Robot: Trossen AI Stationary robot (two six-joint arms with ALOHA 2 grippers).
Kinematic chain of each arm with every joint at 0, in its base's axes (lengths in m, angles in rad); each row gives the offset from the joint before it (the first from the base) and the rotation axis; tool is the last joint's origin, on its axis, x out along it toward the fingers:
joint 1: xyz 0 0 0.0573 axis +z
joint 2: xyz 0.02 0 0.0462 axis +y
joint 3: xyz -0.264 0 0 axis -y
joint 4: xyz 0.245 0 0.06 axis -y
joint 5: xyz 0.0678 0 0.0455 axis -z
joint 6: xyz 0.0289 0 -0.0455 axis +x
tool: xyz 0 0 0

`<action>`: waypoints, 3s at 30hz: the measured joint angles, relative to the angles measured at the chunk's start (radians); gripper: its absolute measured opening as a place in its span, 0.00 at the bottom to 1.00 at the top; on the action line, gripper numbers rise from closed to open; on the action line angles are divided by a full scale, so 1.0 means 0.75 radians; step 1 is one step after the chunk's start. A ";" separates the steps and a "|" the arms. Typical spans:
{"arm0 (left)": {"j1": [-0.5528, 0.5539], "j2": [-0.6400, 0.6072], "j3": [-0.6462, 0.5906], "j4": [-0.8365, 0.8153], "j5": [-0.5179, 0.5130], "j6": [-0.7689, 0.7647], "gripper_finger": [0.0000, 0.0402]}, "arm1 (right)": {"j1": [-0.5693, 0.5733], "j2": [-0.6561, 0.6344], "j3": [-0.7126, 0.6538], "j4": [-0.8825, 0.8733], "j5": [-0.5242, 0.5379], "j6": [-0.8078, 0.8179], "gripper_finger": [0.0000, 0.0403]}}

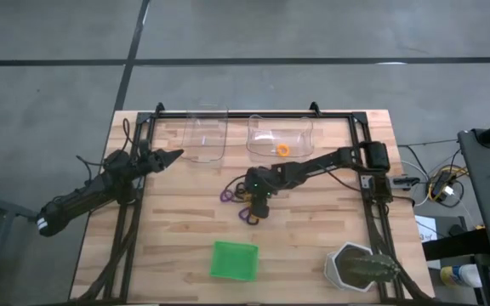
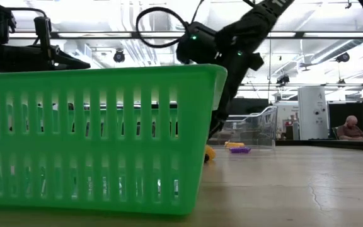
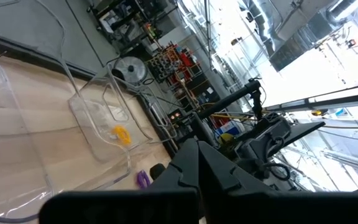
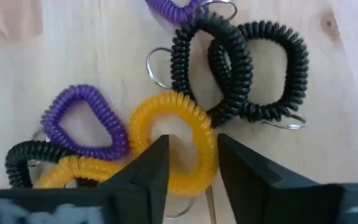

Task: Sort spring keychains
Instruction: Put the top yellow spring keychain into the right transparent bin

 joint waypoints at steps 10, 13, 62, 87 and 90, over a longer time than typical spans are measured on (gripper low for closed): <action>0.000 0.004 0.000 0.006 -0.001 -0.001 0.00 | -0.001 -0.033 0.193 -0.248 -0.038 -0.047 0.06; 0.000 0.004 0.000 0.005 -0.001 -0.001 0.00 | -0.001 -0.066 0.234 -0.278 -0.038 -0.048 0.06; 0.000 0.012 0.000 -0.007 -0.001 -0.001 0.00 | -0.619 -0.269 0.463 -0.747 0.244 -0.096 0.06; 0.000 0.012 0.000 -0.007 -0.001 -0.001 0.00 | -0.673 -0.269 0.069 -0.603 0.192 -0.053 0.06; 0.000 0.012 0.000 -0.007 -0.001 -0.001 0.00 | -0.678 -0.269 0.025 -0.578 0.185 -0.039 0.06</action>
